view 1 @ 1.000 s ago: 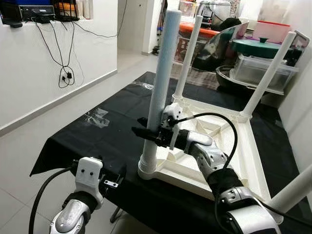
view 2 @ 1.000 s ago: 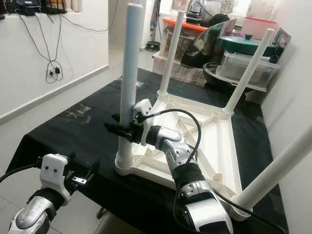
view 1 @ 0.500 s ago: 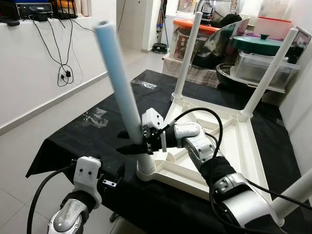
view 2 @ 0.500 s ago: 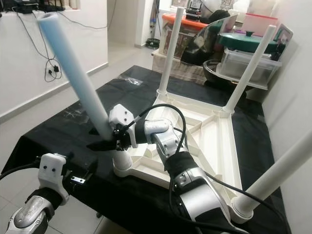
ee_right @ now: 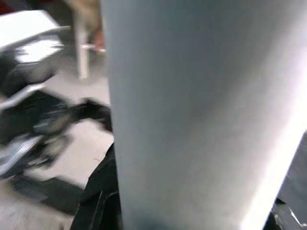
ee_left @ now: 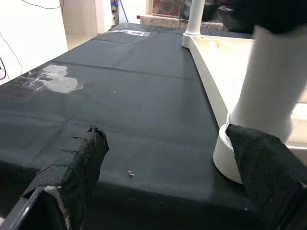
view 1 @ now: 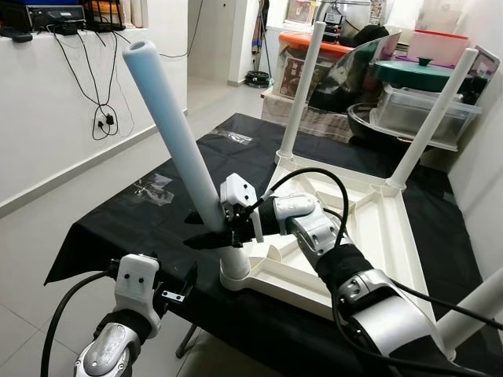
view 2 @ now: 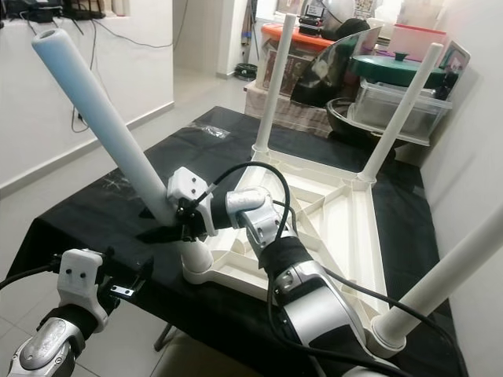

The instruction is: Building children table

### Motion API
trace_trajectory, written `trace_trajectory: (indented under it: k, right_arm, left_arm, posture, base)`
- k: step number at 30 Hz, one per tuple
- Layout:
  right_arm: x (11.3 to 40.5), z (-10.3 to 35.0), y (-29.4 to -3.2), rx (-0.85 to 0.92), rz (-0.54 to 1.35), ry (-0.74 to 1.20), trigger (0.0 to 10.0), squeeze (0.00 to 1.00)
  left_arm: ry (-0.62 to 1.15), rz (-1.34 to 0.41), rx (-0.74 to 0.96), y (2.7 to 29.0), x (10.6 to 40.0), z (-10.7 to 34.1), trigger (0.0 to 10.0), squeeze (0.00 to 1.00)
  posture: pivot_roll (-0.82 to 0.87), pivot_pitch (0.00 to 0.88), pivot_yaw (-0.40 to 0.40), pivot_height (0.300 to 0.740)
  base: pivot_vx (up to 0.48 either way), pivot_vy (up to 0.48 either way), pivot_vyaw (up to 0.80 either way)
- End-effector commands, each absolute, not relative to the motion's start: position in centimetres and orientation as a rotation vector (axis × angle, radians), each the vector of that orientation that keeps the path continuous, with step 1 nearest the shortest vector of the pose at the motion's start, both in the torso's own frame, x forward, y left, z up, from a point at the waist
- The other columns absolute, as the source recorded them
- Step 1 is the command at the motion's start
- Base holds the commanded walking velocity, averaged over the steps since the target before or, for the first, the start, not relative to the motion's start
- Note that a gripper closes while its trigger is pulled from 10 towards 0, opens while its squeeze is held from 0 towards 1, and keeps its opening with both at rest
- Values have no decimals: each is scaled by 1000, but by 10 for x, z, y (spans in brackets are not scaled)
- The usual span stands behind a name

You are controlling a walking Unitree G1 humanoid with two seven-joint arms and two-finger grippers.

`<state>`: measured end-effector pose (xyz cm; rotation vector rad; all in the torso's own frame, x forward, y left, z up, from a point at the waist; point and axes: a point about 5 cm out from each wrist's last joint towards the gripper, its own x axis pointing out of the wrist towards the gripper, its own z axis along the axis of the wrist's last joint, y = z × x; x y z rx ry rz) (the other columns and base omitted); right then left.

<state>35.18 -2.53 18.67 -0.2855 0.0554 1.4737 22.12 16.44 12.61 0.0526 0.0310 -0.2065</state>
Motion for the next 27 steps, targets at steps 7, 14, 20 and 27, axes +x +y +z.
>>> trace_trajectory:
  k: [7,14,20,27]
  right_arm:
    - [371,123,-72,-49,762,371,0,0]
    - [374,106,-117,66,281,380,0,0]
    - [367,100,-128,48,96,368,0,0]
    - [359,116,-130,19,-57,228,0,0]
  left_arm:
    - [39,-192,42,164,221,124,10000,0]
    - [40,-183,43,164,226,124,10000,0]
    - [43,-174,50,165,228,123,10000,0]
    - [38,-155,58,169,231,123,10000,0]
  posture:
    - [134,0,-153,740]
    - [113,0,-135,740]
    - [102,0,-128,740]
    - [98,0,-122,740]
  base:
    - [0,0,0]
    - [0,0,0]
    - [0,0,0]
    - [0,0,0]
